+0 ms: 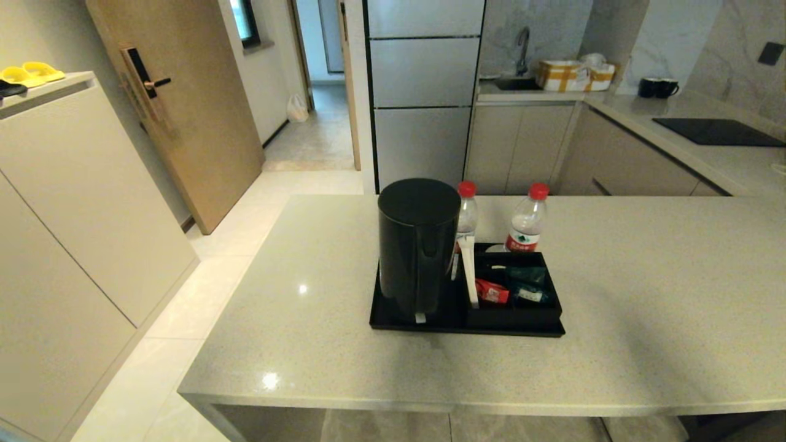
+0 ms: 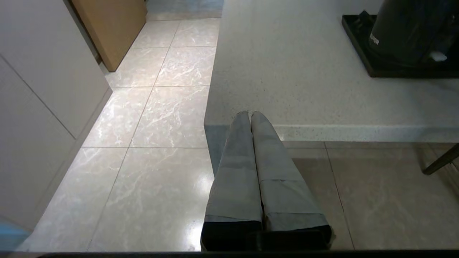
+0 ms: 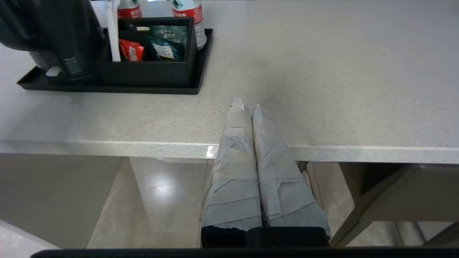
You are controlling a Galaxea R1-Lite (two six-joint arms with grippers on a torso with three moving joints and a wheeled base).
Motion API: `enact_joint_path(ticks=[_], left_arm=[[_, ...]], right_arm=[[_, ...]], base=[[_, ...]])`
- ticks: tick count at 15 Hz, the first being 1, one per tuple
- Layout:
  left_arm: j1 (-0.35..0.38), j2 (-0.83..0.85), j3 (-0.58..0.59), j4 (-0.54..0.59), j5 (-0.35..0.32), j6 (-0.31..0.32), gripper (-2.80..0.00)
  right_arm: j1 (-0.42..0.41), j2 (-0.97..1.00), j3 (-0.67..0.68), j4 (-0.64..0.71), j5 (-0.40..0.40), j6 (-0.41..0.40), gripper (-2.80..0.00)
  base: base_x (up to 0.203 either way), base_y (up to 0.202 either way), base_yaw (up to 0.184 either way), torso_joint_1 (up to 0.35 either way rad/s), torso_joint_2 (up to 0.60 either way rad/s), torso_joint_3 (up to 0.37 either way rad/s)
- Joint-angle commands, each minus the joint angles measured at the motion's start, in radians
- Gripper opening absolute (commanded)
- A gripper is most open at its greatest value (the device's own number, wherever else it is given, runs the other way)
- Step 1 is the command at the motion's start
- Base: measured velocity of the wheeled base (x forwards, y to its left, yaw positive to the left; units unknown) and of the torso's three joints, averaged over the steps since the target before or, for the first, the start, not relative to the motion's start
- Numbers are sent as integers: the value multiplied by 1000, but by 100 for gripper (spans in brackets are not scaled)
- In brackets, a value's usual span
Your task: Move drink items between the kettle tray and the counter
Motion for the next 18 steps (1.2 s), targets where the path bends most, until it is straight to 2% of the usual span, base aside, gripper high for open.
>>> enact_joint_path(ticks=[1,18], left_arm=[[0,2,2,-8,-1,0,-280],[0,2,2,-8,-1,0,-280]], right_arm=[[0,0,0,0,0,-1,-280],[0,1,-3,8,-3,-5,-280]], base=[[0,0,0,0,0,0],[0,0,0,0,0,0]])
